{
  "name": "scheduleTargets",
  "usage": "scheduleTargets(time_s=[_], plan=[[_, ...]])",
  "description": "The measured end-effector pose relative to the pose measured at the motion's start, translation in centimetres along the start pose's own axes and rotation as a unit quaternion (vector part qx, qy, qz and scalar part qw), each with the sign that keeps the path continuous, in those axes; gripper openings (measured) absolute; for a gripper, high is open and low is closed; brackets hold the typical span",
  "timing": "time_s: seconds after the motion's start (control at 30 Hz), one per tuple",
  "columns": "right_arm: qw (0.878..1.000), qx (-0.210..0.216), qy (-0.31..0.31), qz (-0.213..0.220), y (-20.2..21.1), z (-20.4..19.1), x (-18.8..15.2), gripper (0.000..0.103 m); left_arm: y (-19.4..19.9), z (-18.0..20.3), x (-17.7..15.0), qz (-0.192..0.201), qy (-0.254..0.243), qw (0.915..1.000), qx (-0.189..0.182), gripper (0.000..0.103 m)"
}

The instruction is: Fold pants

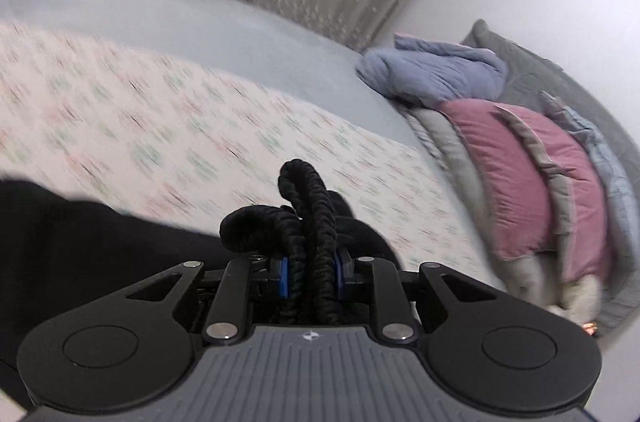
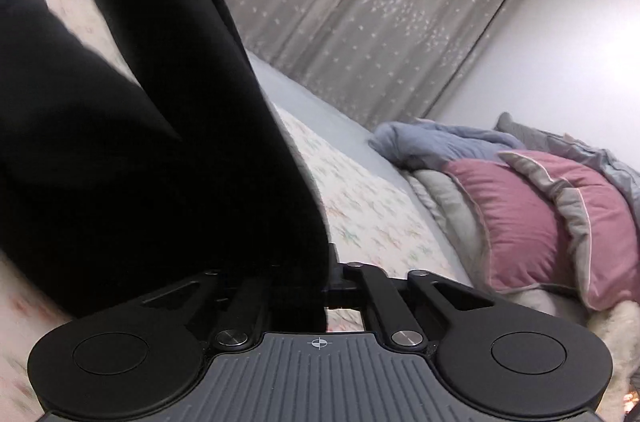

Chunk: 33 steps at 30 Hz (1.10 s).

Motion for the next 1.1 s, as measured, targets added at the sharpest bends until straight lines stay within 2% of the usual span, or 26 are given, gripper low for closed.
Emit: scheduleTargets(time_s=[0.13, 0.23, 0.37, 0.47, 0.57, 0.7, 0.73, 0.8, 0.87, 0.93, 1.0, 1.1], plan=[[0.997, 0.046, 0.035, 0.046, 1.3, -4.6, 3.9, 0.003, 2.6, -5.6, 2.5, 0.024, -0.02, 0.9988, 0.038, 0.04], [0.991, 0.085, 0.082, 0.062, 2.0, -10.3, 5.6, 0.003, 3.8, -9.4, 3.4, 0.016, -0.047, 0.9959, 0.076, 0.04], [0.977, 0.127, 0.158, 0.06, 1.6, -17.4, 6.0, 0.003, 3.2, -13.7, 2.3, -0.007, -0.08, 0.989, 0.124, 0.04], [0.972, 0.142, 0.184, 0.039, 0.9, -20.7, 5.8, 0.003, 1.4, -17.6, 0.1, -0.031, -0.064, 0.9874, 0.141, 0.04], [0.97, 0.153, 0.191, 0.011, -0.5, -21.7, 5.1, 0.005, -0.4, -20.2, -2.8, -0.062, -0.075, 0.981, 0.167, 0.04], [0.969, 0.172, 0.178, 0.012, -0.6, -21.2, 5.5, 0.007, 1.6, -20.3, -1.4, -0.028, -0.037, 0.9884, 0.144, 0.04], [0.971, 0.181, 0.158, 0.012, -0.7, -20.7, 5.9, 0.007, 2.4, -19.8, -0.7, -0.016, -0.046, 0.988, 0.146, 0.04], [0.973, 0.185, 0.135, 0.022, 0.0, -20.8, 7.0, 0.007, 3.3, -19.1, 0.0, -0.003, -0.082, 0.984, 0.158, 0.04], [0.973, 0.189, 0.127, 0.026, 0.2, -21.2, 7.5, 0.007, 2.6, -19.8, -0.6, -0.027, -0.1, 0.9774, 0.184, 0.04], [0.97, 0.2, 0.135, 0.018, 0.7, -22.8, 7.0, 0.007, 1.9, -21.0, -1.9, -0.046, -0.108, 0.9733, 0.197, 0.042], [0.969, 0.194, 0.151, 0.017, 0.7, -23.1, 6.5, 0.007, 1.3, -21.4, -2.8, -0.044, -0.119, 0.9703, 0.206, 0.046], [0.967, 0.191, 0.169, 0.017, 0.9, -23.4, 6.3, 0.012, 1.8, -20.6, -2.5, -0.051, -0.133, 0.9656, 0.218, 0.05]])
Point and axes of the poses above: each gripper's, at about its wrist camera, not at the fingertips, and y roughly against the way its jaws point, z to its right, x to its top, the point moved 9 cm from there along -y, roughly the way its jaws point, and after that the axes turned 3 degrees about -y, right-handed, at the moved point
